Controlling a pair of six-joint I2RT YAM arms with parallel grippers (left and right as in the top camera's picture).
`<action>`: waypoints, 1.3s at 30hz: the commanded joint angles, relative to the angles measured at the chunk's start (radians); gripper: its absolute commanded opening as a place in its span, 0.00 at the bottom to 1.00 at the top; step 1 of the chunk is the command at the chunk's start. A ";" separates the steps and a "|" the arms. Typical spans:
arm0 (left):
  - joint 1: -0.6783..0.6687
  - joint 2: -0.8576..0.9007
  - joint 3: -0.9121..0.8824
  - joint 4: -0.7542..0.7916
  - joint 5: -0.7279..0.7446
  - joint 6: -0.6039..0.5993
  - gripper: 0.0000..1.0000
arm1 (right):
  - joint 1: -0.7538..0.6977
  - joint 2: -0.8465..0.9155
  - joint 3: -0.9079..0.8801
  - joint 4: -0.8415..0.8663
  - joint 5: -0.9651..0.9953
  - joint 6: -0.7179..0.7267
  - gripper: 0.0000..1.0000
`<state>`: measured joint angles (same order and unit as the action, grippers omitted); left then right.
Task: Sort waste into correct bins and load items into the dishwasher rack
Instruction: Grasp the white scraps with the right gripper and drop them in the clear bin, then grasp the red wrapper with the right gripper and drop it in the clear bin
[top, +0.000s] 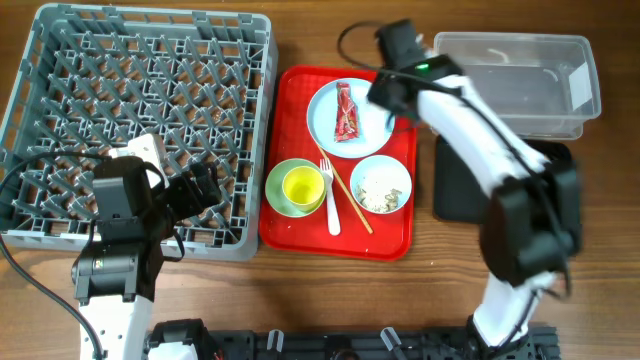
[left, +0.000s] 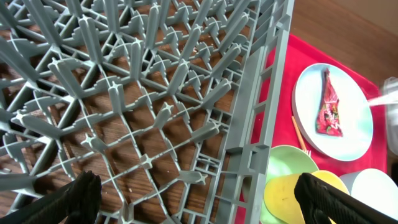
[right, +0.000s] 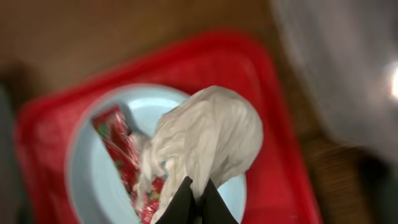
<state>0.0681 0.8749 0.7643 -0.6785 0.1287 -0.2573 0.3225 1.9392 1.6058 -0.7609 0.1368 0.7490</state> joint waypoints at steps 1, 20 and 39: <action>0.006 -0.009 0.021 0.001 0.009 -0.009 1.00 | -0.084 -0.146 0.040 -0.011 0.120 -0.062 0.04; 0.006 -0.009 0.021 0.000 0.009 -0.009 1.00 | -0.106 -0.153 0.026 0.139 -0.328 -0.435 0.74; 0.006 -0.009 0.021 0.000 0.009 -0.009 1.00 | 0.137 0.212 0.019 0.090 -0.082 -0.266 0.73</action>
<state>0.0681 0.8749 0.7643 -0.6811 0.1287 -0.2573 0.4538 2.1017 1.6314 -0.6693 0.0109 0.4076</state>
